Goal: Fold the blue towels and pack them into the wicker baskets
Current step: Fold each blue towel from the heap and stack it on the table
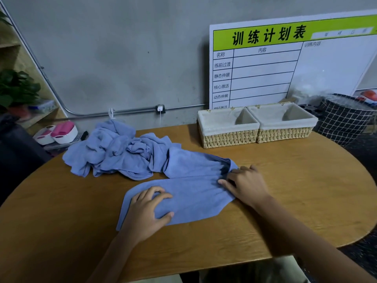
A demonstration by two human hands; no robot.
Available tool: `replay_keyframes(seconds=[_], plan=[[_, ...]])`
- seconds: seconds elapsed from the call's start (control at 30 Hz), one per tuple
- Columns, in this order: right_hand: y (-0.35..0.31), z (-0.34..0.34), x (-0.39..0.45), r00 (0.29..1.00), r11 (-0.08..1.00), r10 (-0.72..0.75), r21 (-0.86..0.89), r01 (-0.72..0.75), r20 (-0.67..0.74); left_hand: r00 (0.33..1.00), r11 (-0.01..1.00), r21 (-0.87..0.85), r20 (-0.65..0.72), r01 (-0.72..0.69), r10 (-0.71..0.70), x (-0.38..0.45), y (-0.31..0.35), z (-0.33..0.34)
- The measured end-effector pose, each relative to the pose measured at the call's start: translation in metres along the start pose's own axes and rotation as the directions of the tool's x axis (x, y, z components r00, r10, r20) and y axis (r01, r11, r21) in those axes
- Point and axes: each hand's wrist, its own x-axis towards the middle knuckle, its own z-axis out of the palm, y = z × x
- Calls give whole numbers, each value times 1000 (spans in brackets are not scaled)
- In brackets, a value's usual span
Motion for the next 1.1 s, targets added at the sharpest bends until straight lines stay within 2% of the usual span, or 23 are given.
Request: replay_keyframes(seconds=[0.27, 0.47, 0.53, 0.6, 0.67, 0.73, 0.83, 0.9, 1.03, 1.1], plan=[[14, -6, 10, 967, 989, 151, -29, -148, 207, 1000, 1000, -3, 3, 8, -8, -1, 1, -1], [52, -6, -3, 935, 950, 312, -54, -308, 169, 1000, 1000, 26, -4, 4, -4, -1, -1, -1], [57, -2, 0, 955, 962, 271, -71, -264, 119, 1000, 999, 32, -15, 13, -13, -1, -1, 0], [56, 2, 3, 985, 984, 171, -62, -170, 20, 999, 999, 44, -42, 26, -24, -2, 1, 0], [56, 4, 2, 998, 998, 65, 0, -65, -25, 997, 998, 61, -69, 29, -25, -2, 3, 0], [59, 5, -1, 999, 992, 18, 129, -13, -40, 996, 997, 74, -86, 30, -23, -3, 3, 0], [75, 3, -4, 1000, 922, -5, 387, 3, 6, 995, 996, 84, -95, 26, -18, -2, 3, 1], [81, -1, -4, 999, 888, -40, 460, 34, 3, 996, 996, 86, -93, 23, -15, -1, 2, 2], [85, -20, 3, 984, 911, 14, 403, -85, 175, 997, 997, 74, -82, 4, 2, 2, 3, -6], [83, -26, 9, 979, 929, 5, 361, -80, 204, 995, 998, 44, -96, 32, -28, 15, 5, -19]])
